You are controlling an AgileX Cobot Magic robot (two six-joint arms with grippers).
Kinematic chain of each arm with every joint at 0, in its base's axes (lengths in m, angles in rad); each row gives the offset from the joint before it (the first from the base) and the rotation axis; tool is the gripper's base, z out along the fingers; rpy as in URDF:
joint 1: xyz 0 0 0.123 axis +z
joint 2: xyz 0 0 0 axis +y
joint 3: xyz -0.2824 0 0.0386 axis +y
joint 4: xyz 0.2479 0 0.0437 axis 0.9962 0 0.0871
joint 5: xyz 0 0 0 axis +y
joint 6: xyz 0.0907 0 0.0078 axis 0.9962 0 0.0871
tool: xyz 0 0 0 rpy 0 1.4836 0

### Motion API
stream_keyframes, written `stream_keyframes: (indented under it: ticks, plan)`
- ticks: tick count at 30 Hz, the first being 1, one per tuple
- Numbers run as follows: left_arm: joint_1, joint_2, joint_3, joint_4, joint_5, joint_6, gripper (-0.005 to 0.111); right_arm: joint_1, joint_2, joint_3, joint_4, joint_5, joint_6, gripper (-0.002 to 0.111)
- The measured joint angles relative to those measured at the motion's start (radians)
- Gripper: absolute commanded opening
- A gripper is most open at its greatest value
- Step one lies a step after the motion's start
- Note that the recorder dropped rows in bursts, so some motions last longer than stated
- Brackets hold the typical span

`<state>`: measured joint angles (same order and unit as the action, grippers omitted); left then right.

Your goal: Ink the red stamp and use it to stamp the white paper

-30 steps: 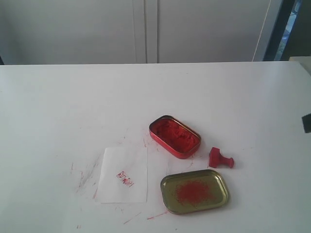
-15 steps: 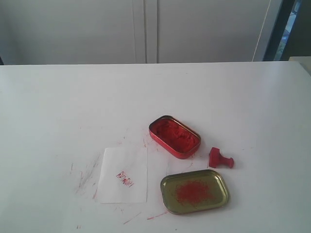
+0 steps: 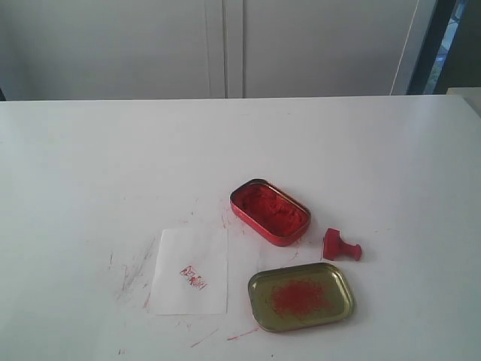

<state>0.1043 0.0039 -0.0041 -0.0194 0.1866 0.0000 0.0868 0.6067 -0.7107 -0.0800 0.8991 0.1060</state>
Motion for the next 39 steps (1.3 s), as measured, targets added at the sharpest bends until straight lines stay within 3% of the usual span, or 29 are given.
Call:
stream_keyframes:
  ticks: [27,39]
  plan:
    - [0.000,0.000,0.000,0.000,0.000,0.000,0.000,0.000,-0.302,0.200,-0.002,-0.022,0.002,0.000]
    - [0.000,0.000,0.000,0.000,0.000,0.000,0.000,0.000,-0.458,0.306,-0.002,-0.229,0.002,0.000]
